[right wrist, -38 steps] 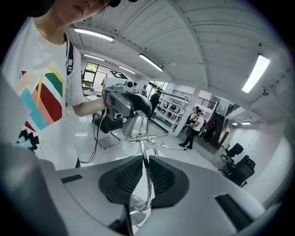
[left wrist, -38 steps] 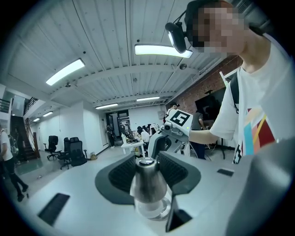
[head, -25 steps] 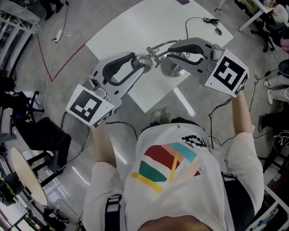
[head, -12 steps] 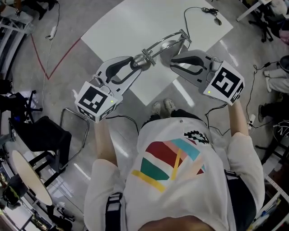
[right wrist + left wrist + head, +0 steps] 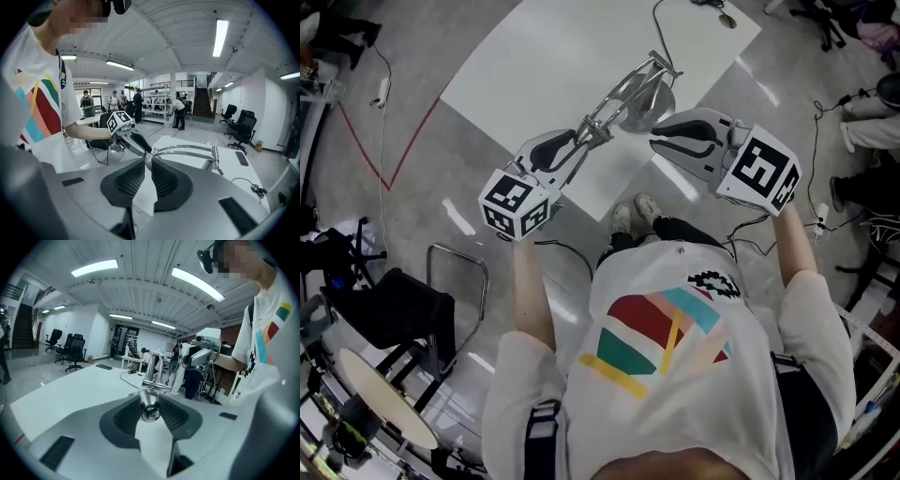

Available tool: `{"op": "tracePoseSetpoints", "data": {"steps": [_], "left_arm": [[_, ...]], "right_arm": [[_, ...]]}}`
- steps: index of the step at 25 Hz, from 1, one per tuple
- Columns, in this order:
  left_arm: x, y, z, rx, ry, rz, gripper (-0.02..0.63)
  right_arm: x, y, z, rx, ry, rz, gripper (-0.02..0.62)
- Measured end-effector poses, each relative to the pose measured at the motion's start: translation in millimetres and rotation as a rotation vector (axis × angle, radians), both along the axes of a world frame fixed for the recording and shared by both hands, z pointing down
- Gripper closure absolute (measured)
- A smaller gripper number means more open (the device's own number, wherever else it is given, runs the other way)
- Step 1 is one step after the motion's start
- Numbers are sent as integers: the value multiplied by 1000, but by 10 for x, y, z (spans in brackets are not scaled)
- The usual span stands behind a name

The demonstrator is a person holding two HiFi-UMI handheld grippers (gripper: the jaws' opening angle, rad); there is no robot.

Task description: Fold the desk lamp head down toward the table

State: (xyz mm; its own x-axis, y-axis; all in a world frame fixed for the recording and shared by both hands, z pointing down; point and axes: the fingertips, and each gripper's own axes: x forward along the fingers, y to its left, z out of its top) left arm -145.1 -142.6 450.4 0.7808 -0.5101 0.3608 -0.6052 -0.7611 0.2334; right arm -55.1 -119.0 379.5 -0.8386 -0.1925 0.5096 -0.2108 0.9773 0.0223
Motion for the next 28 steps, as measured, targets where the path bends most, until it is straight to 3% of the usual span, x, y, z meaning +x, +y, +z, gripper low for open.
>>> {"op": "tracePoseSetpoints", "data": {"steps": [4, 14, 28], "left_arm": [[160, -110, 213, -23, -73, 42, 437], [472, -276, 521, -87, -104, 78, 436], [517, -278, 530, -96, -78, 13, 434]], "right_arm": [[138, -82, 143, 7, 19, 58, 546], [413, -211, 411, -25, 18, 173, 545], [384, -291, 405, -38, -40, 242, 545]]}}
